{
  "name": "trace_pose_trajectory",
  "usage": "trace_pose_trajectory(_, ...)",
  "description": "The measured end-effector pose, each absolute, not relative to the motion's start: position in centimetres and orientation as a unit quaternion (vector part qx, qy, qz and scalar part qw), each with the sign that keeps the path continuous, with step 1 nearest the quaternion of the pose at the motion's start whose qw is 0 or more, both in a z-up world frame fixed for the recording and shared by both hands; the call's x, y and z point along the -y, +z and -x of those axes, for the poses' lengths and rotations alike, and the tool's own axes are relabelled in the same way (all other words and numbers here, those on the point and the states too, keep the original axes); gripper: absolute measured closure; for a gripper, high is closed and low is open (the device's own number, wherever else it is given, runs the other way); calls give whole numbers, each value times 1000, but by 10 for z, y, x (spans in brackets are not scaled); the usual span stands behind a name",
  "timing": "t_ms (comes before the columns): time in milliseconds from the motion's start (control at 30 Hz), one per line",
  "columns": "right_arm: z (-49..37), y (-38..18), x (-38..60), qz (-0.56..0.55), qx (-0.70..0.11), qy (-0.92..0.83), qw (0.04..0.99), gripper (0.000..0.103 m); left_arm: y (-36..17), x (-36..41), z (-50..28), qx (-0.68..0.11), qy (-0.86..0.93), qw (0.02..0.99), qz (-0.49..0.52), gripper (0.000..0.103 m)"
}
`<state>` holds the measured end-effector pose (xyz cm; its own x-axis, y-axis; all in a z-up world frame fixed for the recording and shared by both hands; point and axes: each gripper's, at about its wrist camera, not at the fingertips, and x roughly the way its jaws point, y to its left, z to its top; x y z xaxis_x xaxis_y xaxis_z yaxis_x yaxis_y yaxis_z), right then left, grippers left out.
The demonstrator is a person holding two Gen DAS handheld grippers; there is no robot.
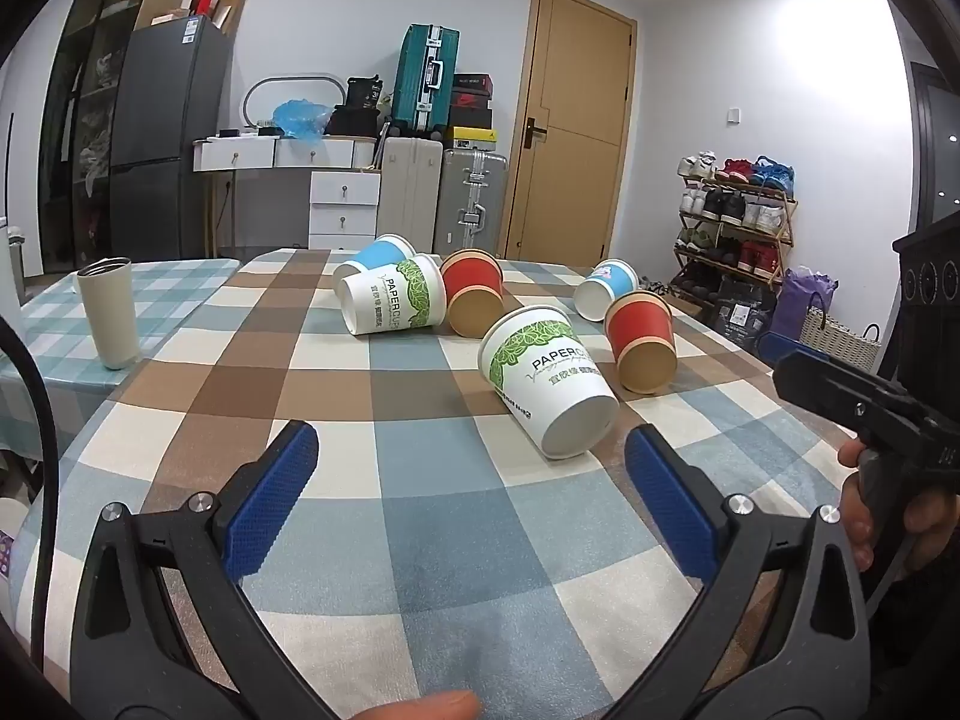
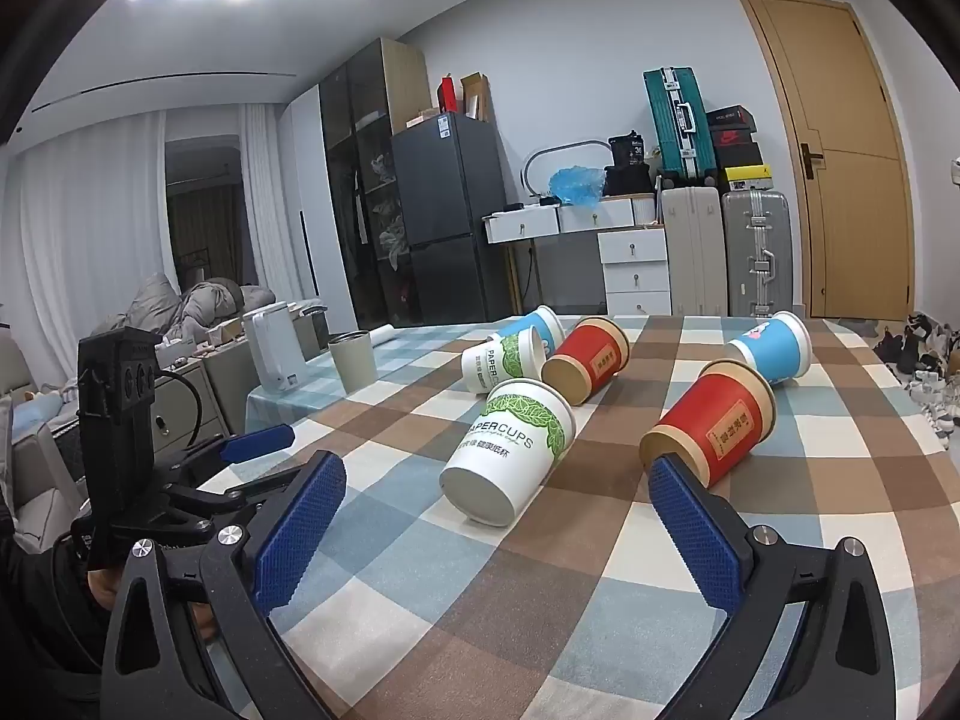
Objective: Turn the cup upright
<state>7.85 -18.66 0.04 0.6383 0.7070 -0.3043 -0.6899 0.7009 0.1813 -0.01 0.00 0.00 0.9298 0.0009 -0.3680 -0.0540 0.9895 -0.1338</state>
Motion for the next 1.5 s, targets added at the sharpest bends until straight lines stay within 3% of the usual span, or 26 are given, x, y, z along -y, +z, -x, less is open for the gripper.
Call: trace_pose_trajectory(1500,-79,0,187,-22,-180,386,904,0,0,0,0,-186,14,980,68,1)
